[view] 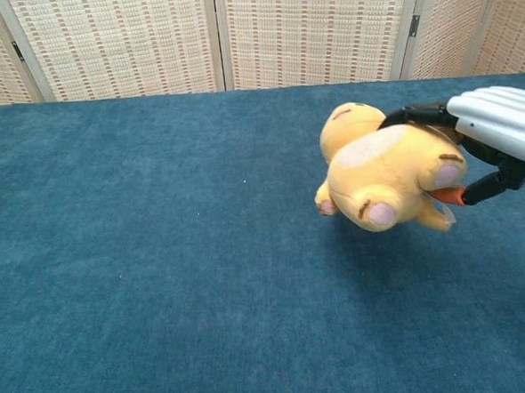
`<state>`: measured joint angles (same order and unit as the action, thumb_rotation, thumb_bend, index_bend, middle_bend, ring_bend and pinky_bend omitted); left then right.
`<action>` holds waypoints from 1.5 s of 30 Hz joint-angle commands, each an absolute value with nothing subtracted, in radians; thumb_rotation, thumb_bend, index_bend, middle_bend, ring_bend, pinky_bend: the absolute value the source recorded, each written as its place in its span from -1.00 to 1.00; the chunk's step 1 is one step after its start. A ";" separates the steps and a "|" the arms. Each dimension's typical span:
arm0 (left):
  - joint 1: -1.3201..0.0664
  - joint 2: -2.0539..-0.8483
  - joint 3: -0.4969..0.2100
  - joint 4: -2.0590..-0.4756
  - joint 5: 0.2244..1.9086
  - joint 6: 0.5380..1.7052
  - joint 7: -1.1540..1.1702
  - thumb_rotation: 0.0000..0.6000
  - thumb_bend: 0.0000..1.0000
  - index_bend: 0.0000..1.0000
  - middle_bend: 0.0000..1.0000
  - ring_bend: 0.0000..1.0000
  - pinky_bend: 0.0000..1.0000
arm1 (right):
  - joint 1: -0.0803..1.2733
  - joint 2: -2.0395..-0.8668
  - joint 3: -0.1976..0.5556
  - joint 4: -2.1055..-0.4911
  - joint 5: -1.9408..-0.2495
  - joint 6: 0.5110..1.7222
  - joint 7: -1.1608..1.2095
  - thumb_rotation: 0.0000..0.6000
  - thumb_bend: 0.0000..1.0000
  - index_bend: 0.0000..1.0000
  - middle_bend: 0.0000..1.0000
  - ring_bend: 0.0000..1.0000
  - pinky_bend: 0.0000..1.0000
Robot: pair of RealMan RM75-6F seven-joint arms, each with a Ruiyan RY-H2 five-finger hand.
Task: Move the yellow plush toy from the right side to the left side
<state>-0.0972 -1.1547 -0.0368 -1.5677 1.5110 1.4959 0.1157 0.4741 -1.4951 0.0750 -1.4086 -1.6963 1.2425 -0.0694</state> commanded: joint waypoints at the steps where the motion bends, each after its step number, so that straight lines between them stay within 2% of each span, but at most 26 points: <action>1: -0.098 -1.155 -0.038 -1.563 1.517 1.501 0.104 1.00 -0.25 -1.00 -1.00 -1.00 -0.75 | 0.535 -1.536 0.105 -1.460 -1.710 1.203 -0.113 1.00 0.16 0.54 0.65 0.30 0.61; 7: -0.091 -1.147 -0.046 -1.560 1.506 1.513 0.080 1.00 -0.25 -1.00 -1.00 -1.00 -0.75 | 0.617 -1.650 0.121 -1.428 -1.681 1.097 -0.167 1.00 0.16 0.54 0.65 0.30 0.61; 14: -0.082 -1.129 -0.049 -1.558 1.504 1.526 0.036 1.00 -0.24 -1.00 -1.00 -1.00 -0.75 | 0.698 -1.815 0.147 -1.276 -1.647 1.040 -0.176 1.00 0.15 0.54 0.64 0.29 0.61; 16: -0.080 -1.126 -0.050 -1.556 1.503 1.527 0.026 1.00 -0.24 -1.00 -1.00 -1.00 -0.75 | 0.708 -1.839 0.149 -1.243 -1.632 1.026 -0.200 1.00 0.10 0.50 0.55 0.25 0.57; 17: -0.080 -1.125 -0.050 -1.553 1.502 1.527 0.020 1.00 -0.24 -1.00 -1.00 -1.00 -0.75 | 0.714 -1.850 0.148 -1.227 -1.625 1.017 -0.206 1.00 0.05 0.37 0.46 0.19 0.49; 19: -0.079 -1.124 -0.050 -1.549 1.502 1.528 0.014 1.00 -0.24 -1.00 -1.00 -1.00 -0.75 | 0.722 -1.859 0.147 -1.210 -1.609 0.999 -0.210 1.00 -0.04 -0.17 0.16 -0.02 0.22; 20: -0.078 -1.124 -0.050 -1.547 1.502 1.528 0.012 1.00 -0.24 -1.00 -1.00 -1.00 -0.75 | 0.726 -1.863 0.148 -1.204 -1.600 0.992 -0.215 1.00 -0.09 -0.57 -0.05 -0.16 0.04; 21: -0.078 -1.124 -0.049 -1.548 1.503 1.528 0.011 1.00 -0.24 -1.00 -1.00 -1.00 -0.75 | 0.727 -1.866 0.150 -1.201 -1.592 0.989 -0.219 1.00 -0.13 -0.84 -0.24 -0.31 -0.09; 23: -0.078 -1.123 -0.049 -1.548 1.504 1.527 0.011 1.00 -0.24 -1.00 -1.00 -1.00 -0.75 | 0.728 -1.867 0.151 -1.200 -1.586 0.987 -0.222 1.00 -0.18 -0.97 -0.41 -0.44 -0.18; 24: -0.078 -1.123 -0.049 -1.548 1.504 1.527 0.010 1.00 -0.24 -1.00 -1.00 -1.00 -0.75 | 0.729 -1.868 0.152 -1.200 -1.580 0.983 -0.224 1.00 -0.21 -1.00 -0.52 -0.54 -0.24; 26: -0.079 -1.122 -0.049 -1.549 1.505 1.526 0.009 1.00 -0.24 -1.00 -1.00 -1.00 -0.75 | 0.733 -1.865 0.154 -1.205 -1.561 0.965 -0.233 1.00 -0.36 -1.00 -0.90 -0.91 -0.54; 27: -0.080 -1.121 -0.049 -1.552 1.505 1.524 0.010 1.00 -0.24 -1.00 -1.00 -1.00 -0.74 | 0.736 -1.856 0.154 -1.217 -1.545 0.946 -0.241 1.00 -0.41 -1.00 -0.98 -0.99 -0.64; 33: -0.077 -1.115 -0.047 -1.566 1.508 1.526 0.017 1.00 -0.24 -1.00 -1.00 -1.00 -0.74 | 0.702 -1.729 0.114 -1.379 -1.576 1.005 -0.177 1.00 -0.70 -1.00 -1.00 -1.00 -0.92; 39: -0.082 -1.122 -0.045 -1.558 1.516 1.521 0.017 1.00 -0.24 -1.00 -1.00 -1.00 -0.74 | 0.657 -1.597 0.084 -1.549 -1.564 1.038 -0.209 1.00 -0.74 -1.00 -1.00 -1.00 -1.00; 42: -0.084 -1.124 -0.037 -1.554 1.541 1.526 0.004 1.00 -0.24 -1.00 -1.00 -1.00 -0.74 | 0.599 -1.483 0.037 -1.661 -1.608 1.120 -0.188 1.00 -0.75 -1.00 -1.00 -1.00 -1.00; 45: -0.092 -1.130 -0.016 -1.542 1.599 1.532 -0.049 1.00 -0.25 -1.00 -1.00 -1.00 -0.70 | 0.491 -1.351 -0.019 -1.735 -1.667 1.288 -0.197 1.00 -0.75 -1.00 -1.00 -1.00 -1.00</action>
<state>-0.0865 -1.1255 -0.0295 -1.5498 1.5672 1.5274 -0.0190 0.5960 -1.4796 0.0449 -1.6434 -1.6088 1.1370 -0.1969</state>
